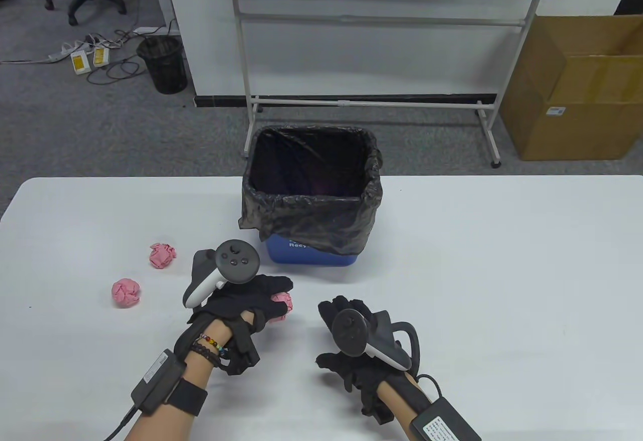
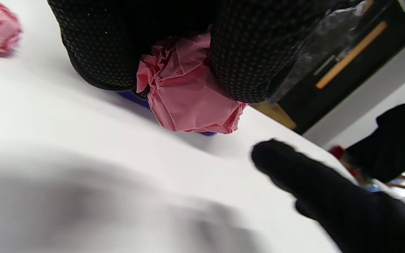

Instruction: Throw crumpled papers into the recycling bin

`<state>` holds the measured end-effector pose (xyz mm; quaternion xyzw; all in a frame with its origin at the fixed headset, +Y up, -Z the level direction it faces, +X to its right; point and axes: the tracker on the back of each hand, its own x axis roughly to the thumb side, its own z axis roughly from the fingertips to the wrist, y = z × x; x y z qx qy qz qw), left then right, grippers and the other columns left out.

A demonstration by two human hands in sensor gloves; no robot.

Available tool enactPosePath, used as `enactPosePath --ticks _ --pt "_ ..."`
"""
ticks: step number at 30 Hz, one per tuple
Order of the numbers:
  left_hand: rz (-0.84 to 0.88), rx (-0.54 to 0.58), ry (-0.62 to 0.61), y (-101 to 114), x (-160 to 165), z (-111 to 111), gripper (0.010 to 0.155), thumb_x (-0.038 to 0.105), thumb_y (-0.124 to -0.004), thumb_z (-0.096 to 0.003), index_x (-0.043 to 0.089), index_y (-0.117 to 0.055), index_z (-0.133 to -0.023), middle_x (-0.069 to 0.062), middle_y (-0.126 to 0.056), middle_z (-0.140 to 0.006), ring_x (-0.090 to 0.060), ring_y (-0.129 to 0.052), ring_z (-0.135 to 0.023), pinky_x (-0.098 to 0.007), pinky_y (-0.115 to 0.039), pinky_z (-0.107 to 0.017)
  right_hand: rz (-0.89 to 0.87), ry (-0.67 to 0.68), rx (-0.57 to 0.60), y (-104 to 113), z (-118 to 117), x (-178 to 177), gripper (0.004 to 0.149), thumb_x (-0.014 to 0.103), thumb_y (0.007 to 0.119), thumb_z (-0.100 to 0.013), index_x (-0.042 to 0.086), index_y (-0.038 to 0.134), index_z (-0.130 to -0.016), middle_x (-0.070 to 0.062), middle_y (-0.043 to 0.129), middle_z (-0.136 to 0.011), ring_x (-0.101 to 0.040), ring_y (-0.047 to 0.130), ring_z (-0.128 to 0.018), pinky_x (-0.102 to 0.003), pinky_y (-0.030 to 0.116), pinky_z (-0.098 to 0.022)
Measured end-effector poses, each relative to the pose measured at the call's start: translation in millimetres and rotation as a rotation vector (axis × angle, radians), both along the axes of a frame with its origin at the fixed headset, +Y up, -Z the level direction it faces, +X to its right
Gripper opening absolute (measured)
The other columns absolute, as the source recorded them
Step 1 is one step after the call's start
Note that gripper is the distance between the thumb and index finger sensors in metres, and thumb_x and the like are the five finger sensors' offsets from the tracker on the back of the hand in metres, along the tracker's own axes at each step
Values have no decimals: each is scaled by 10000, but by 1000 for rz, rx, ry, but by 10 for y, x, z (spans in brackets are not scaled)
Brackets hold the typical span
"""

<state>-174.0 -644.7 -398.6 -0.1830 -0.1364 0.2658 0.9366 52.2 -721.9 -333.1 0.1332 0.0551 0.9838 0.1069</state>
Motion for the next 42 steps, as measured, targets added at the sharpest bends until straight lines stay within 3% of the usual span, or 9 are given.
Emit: enactPosePath --ticks 12,16,20,22,24,25,34,42 --pt "272 56 -162 812 396 -378 590 321 -903 -461 218 -729 -1015 -123 -769 -1079 -349 -878 -944 -477 -832 -660 -18 -12 -1 29 -8 33 949 607 865 -298 361 387 -1080 -8 457 -1187 -339 507 -1114 -512 542 -767" --pt "404 210 -83 1161 433 -573 589 327 -905 -457 233 -730 -1011 -106 -770 -1080 -332 -880 -948 -462 -836 -661 -20 -10 0 30 -9 32 949 608 864 -299 363 385 -1080 -2 457 -1187 -338 507 -1115 -512 541 -767" --pt "400 444 92 1320 432 -716 589 348 -901 -455 253 -724 -1008 -77 -771 -1081 -308 -883 -951 -450 -836 -662 -23 -7 2 32 -11 31 949 609 863 -299 363 384 -1080 -3 459 -1187 -339 503 -1116 -515 539 -767" --pt "307 542 195 1297 457 -780 648 395 -860 -467 278 -632 -1061 -76 -639 -1168 -333 -725 -1062 -534 -710 -733 -24 -5 1 31 -11 29 948 609 863 -299 367 383 -1080 -2 456 -1188 -341 502 -1116 -522 535 -768" --pt "137 500 144 1226 500 -844 805 508 -810 -463 281 -421 -1131 -113 -339 -1246 -453 -360 -1140 -683 -438 -765 -20 -2 1 29 -8 26 947 610 863 -298 370 384 -1080 -1 457 -1188 -340 501 -1117 -523 533 -769" --pt "113 500 122 1193 507 -841 818 527 -794 -465 275 -400 -1136 -130 -298 -1245 -459 -309 -1137 -693 -399 -759 -18 0 -1 31 -4 24 949 611 862 -299 369 382 -1080 -1 454 -1189 -343 498 -1117 -524 532 -769" --pt "100 532 161 1137 230 -619 775 526 -787 -467 260 -476 -1125 -126 -345 -1240 -458 -334 -1129 -691 -397 -754 -8 6 5 36 15 4 950 611 862 -299 369 380 -1081 -1 455 -1189 -340 499 -1118 -524 532 -768" --pt "57 547 236 1060 -309 -377 773 523 -787 -470 252 -479 -1125 -130 -350 -1238 -458 -358 -1128 -685 -414 -754 2 10 11 21 23 -17 948 610 863 -299 370 381 -1080 -2 455 -1189 -339 502 -1117 -522 534 -769"
